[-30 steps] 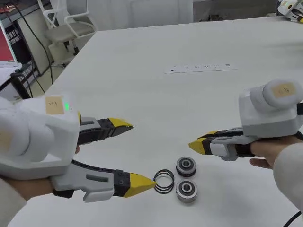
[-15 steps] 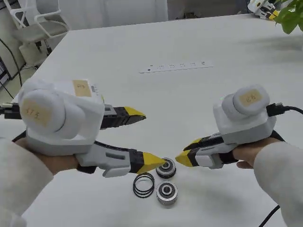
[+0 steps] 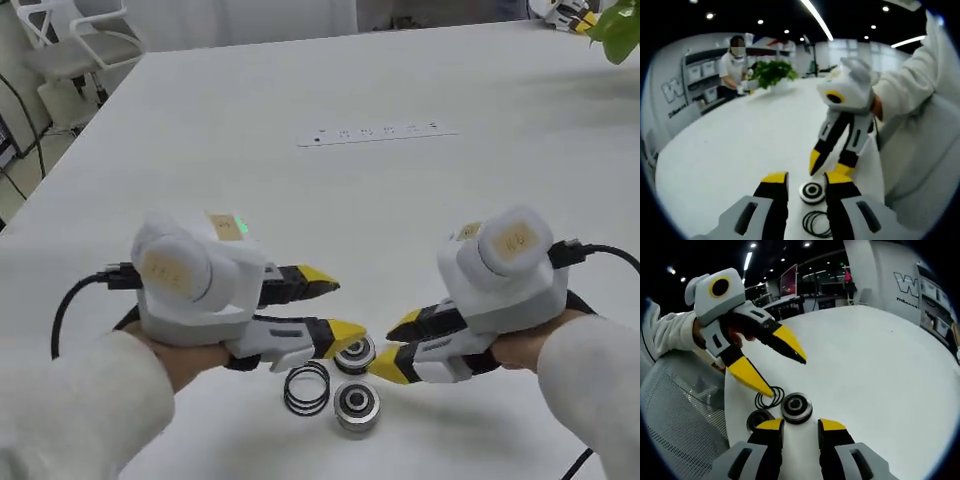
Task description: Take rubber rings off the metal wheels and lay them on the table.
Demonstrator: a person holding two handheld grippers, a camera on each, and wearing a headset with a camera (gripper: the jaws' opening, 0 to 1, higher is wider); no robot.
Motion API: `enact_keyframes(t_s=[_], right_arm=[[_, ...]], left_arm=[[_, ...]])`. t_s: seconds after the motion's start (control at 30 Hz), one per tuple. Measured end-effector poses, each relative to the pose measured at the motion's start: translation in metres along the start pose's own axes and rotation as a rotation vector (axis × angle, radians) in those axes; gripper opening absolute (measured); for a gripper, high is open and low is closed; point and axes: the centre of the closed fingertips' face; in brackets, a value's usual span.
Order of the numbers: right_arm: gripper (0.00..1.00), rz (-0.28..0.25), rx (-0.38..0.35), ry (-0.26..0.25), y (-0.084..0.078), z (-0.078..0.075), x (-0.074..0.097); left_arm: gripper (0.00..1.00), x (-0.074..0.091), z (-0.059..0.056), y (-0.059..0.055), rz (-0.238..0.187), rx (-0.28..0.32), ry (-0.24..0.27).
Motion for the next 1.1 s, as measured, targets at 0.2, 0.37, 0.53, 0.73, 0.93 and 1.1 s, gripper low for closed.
enact_keyframes(t_s=[0.2,0.37,0.53,0.73,0.93,1.1], right_arm=[[0.23,0.002,0.046,0.001,-0.002,0.002,-0.003],[0.22,-0.004,0.033,0.002,-0.001,0.001,-0.004],[0.21,-0.012,0.023,0.012,0.000,0.002,-0.006],[0.19,0.000,0.025,0.011,-0.003,0.001,-0.009],[0.11,0.015,0.064,0.019,-0.007,0.000,-0.006],[0.00,0.018,0.083,-0.001,-0.007,-0.004,-0.005]], left_arm=[[0.24,-0.012,-0.006,-0.021,0.053,0.021,-0.016],[0.21,-0.020,-0.013,-0.030,0.085,0.031,-0.038],[0.15,-0.016,-0.015,-0.031,0.089,0.045,-0.040],[0.15,-0.016,-0.017,-0.030,0.066,0.071,-0.036],[0.14,-0.016,-0.016,-0.030,0.063,0.079,-0.035],[0.14,-0.017,-0.016,-0.031,0.063,0.080,-0.038]])
Point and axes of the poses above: the centre of the closed fingertips' face, and the gripper's own axes: x roughly backward along the fingers, z roughly to its left, y roughly out of its top, and after that the axes turned 11 degrees about -x, right-handed
